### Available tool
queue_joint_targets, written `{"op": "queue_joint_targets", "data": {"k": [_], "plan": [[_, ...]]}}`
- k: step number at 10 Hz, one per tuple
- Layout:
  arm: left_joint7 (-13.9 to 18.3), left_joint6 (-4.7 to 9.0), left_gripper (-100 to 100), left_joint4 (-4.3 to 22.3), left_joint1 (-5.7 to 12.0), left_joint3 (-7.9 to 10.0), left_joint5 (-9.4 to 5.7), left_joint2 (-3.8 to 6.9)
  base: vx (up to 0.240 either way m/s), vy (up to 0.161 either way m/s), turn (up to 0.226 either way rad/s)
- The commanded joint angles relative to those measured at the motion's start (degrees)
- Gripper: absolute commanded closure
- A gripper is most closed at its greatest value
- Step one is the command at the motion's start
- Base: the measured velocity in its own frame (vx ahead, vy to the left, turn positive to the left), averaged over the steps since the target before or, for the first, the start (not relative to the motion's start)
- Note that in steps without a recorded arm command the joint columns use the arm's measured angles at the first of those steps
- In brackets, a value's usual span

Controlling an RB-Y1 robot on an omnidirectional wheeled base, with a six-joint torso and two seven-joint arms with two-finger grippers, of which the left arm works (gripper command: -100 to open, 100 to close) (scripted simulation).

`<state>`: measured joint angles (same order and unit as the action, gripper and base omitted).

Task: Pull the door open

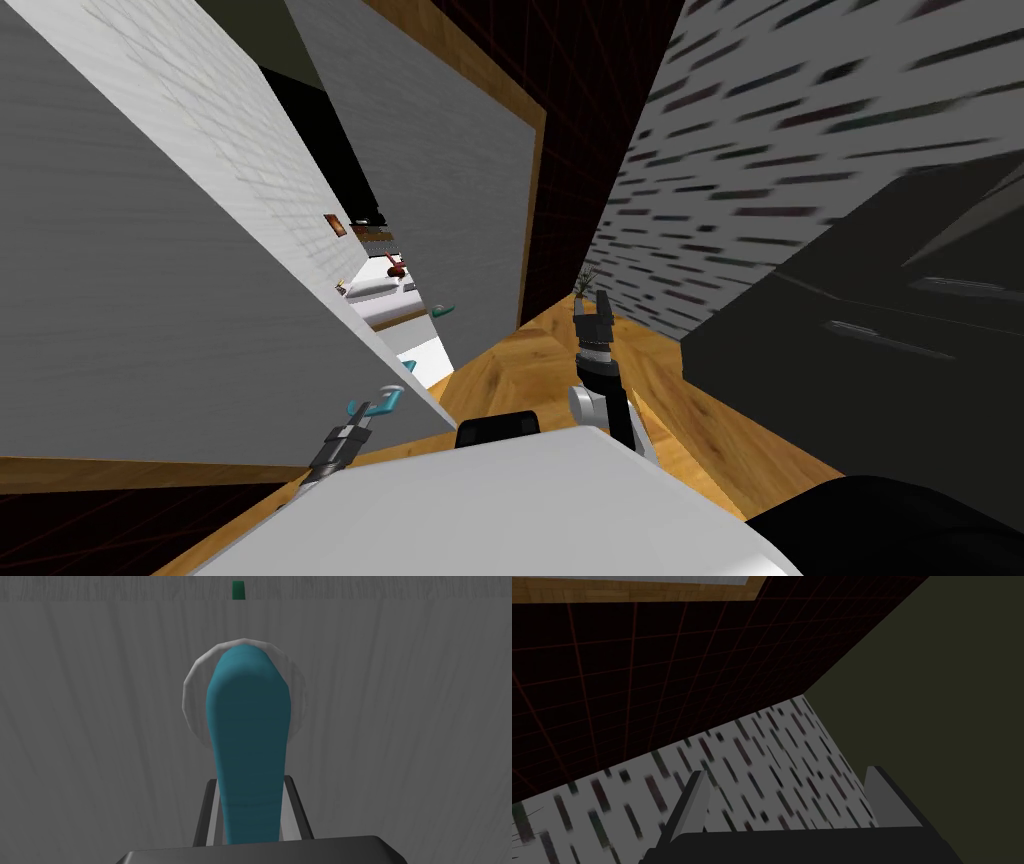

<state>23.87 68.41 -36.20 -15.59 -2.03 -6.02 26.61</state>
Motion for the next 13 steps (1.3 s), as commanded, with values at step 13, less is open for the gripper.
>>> {"op": "queue_joint_targets", "data": {"k": [13], "plan": [[-6.12, -7.61, 100, 5.98, 13.80, -8.85, -11.77, -0.80, -0.206, 0.048, -0.136]]}}
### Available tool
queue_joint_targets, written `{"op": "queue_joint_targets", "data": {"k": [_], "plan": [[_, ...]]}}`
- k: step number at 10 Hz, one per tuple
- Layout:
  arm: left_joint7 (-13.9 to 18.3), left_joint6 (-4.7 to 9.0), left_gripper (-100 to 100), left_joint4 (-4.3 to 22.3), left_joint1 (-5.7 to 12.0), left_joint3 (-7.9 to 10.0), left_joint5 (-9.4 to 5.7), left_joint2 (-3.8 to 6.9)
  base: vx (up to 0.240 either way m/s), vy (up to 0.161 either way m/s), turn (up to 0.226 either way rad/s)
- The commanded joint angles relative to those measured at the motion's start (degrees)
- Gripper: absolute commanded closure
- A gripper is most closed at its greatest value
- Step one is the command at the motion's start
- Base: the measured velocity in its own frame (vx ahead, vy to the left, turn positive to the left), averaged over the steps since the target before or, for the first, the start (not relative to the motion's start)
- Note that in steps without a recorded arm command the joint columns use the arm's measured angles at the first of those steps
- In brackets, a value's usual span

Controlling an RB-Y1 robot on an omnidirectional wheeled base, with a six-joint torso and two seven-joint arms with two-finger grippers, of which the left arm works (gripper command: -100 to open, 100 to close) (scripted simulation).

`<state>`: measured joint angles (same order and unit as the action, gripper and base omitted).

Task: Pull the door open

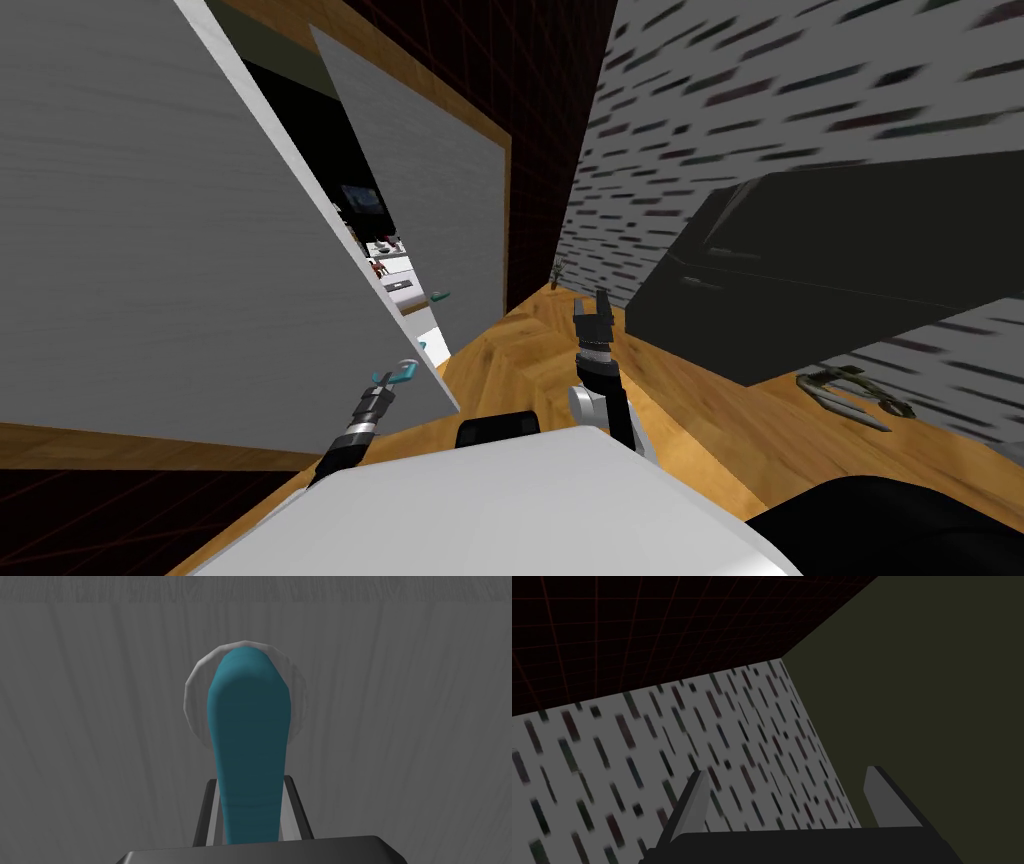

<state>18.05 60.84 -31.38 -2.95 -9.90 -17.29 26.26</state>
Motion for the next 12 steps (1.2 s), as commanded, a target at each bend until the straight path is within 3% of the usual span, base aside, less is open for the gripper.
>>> {"op": "queue_joint_targets", "data": {"k": [1, 2, 7, 8, 10, 12], "plan": [[-0.50, -0.28, 100, 1.37, 1.62, -1.26, -0.88, -0.47, -0.222, 0.051, -0.124], [-0.50, -0.28, 100, 1.37, 1.62, -1.26, -0.88, -0.47, -0.111, 0.013, -0.015], [-2.35, -2.48, 100, 3.48, 5.96, -3.89, -4.50, -0.68, -0.157, 0.035, -0.094], [-2.10, -2.27, 100, 3.09, 5.29, -3.14, -4.19, -0.25, -0.086, 0.031, -0.038], [-0.76, -0.34, 100, 2.78, 3.88, -5.15, -3.84, 0.93, -0.175, 0.044, -0.112], [-0.13, 0.60, 100, 2.66, 3.26, -5.98, -3.65, 1.44, -0.172, 0.027, -0.069]]}}
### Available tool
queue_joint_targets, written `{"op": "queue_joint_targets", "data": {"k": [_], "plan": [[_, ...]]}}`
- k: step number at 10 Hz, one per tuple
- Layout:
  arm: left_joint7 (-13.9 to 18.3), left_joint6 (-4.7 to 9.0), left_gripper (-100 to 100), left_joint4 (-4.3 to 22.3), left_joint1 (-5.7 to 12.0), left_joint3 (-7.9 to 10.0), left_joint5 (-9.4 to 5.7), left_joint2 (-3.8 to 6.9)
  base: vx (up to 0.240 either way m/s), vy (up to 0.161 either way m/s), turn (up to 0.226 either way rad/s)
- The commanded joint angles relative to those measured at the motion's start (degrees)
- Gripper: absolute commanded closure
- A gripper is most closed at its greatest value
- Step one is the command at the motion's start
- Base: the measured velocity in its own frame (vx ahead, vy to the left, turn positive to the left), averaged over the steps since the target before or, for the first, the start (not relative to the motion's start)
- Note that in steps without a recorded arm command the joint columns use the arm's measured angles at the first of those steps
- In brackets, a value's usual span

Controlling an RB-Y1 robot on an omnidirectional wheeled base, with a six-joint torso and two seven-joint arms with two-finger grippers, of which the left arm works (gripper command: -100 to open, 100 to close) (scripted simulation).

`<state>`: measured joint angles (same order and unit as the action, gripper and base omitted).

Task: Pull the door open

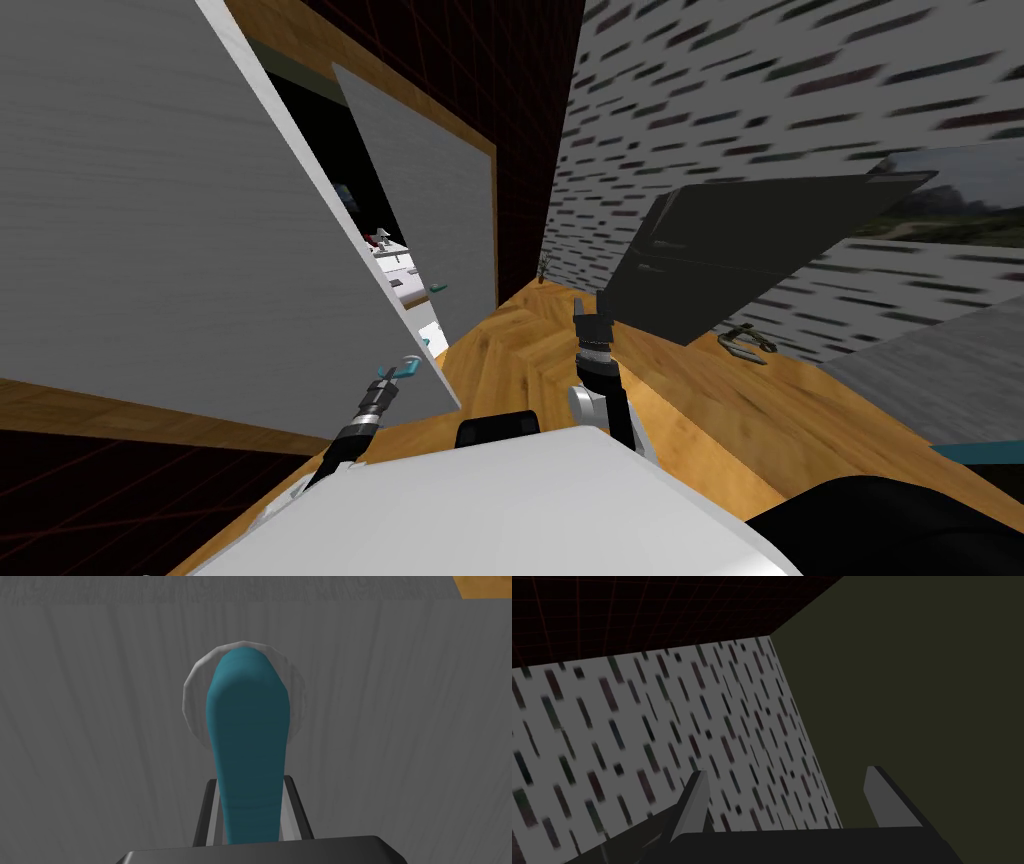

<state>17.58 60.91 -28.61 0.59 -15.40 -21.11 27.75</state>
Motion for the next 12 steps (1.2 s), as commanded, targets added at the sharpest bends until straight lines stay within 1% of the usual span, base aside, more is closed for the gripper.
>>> {"op": "queue_joint_targets", "data": {"k": [1, 2, 3, 5, 6, 7, 9, 12], "plan": [[1.31, 1.98, 100, -0.29, -1.22, -1.75, 0.45, 0.72, -0.183, 0.038, -0.118], [1.61, 2.44, 100, -0.35, -1.52, -2.15, 0.55, 0.97, -0.175, 0.053, -0.081], [2.17, 3.28, 100, -0.46, -2.07, -2.88, 0.71, 1.42, -0.152, 0.040, -0.063], [3.00, 4.51, 100, -0.61, -2.88, -3.97, 0.96, 2.08, -0.176, 0.049, -0.078], [2.96, 4.25, 100, 0.75, -1.80, -3.43, 0.78, 2.10, -0.085, 0.025, -0.013], [3.40, 5.46, 100, 1.29, -2.32, -4.14, 0.69, 2.37, -0.117, 0.030, -0.119], [3.87, 6.99, 100, 1.77, -2.94, -5.00, 0.51, 2.76, -0.192, 0.061, -0.179], [4.71, 9.70, 100, 2.62, -4.03, -6.53, 0.18, 3.46, -0.196, 0.076, -0.174]]}}
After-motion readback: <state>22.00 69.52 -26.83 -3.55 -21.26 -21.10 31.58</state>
